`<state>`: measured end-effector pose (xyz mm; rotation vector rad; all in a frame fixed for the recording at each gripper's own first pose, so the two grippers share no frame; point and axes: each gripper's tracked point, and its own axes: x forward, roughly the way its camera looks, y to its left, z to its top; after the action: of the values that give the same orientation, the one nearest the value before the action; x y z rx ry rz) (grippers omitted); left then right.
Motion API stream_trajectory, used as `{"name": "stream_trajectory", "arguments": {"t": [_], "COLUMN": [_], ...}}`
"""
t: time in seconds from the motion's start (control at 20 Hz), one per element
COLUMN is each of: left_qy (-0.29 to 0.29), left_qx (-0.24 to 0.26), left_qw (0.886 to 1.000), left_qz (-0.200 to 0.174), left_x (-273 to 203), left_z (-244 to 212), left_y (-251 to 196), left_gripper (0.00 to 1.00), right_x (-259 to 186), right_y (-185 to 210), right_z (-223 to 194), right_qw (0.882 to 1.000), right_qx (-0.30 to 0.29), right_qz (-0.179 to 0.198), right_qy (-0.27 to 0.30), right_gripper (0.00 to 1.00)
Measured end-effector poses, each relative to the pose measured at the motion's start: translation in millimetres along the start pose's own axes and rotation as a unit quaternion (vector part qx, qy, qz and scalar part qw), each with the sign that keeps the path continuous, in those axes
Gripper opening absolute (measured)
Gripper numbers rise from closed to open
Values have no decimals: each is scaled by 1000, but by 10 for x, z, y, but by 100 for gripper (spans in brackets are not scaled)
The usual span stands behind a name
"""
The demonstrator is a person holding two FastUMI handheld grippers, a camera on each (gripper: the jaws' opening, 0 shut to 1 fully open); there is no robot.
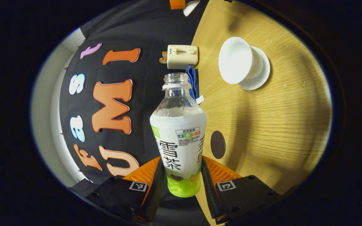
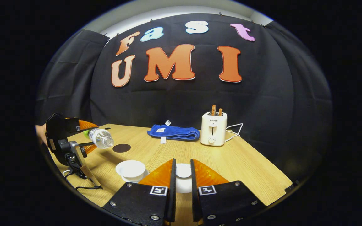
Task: Open the teacup lid with one hand, grasp the water bottle and pour water into the teacup with the other hand; after pouring, place the water bottle on the coaster and then close the teacup lid.
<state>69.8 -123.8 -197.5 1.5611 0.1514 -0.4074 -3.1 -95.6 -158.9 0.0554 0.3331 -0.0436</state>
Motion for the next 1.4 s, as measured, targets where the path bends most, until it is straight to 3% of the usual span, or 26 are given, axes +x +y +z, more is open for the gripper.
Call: {"name": "stream_trajectory", "arguments": {"t": [0.15,0.25,0.5,1.4], "left_qy": [-6,-9,-13,-31], "left_qx": [35,55,99,177], "left_qw": [999,998,995,983], "left_qz": [1,1,4,23], "left_x": [-24,-30,-74,111], "left_z": [42,72,134,310], "left_y": [31,47,93,223], "left_gripper": [68,63,65,66], "right_x": [-14,-25,-53,-55], "right_y": [-46,-67,-71,-135], "right_z": [-14,-18,-99,-175], "right_qw": [1000,1000,1000,1000], "right_qx": [0,2,7,-1], "right_qz": [-3,-4,3,6], "right_qy": [0,0,9,14], "right_gripper": [22,22,22,22]}}
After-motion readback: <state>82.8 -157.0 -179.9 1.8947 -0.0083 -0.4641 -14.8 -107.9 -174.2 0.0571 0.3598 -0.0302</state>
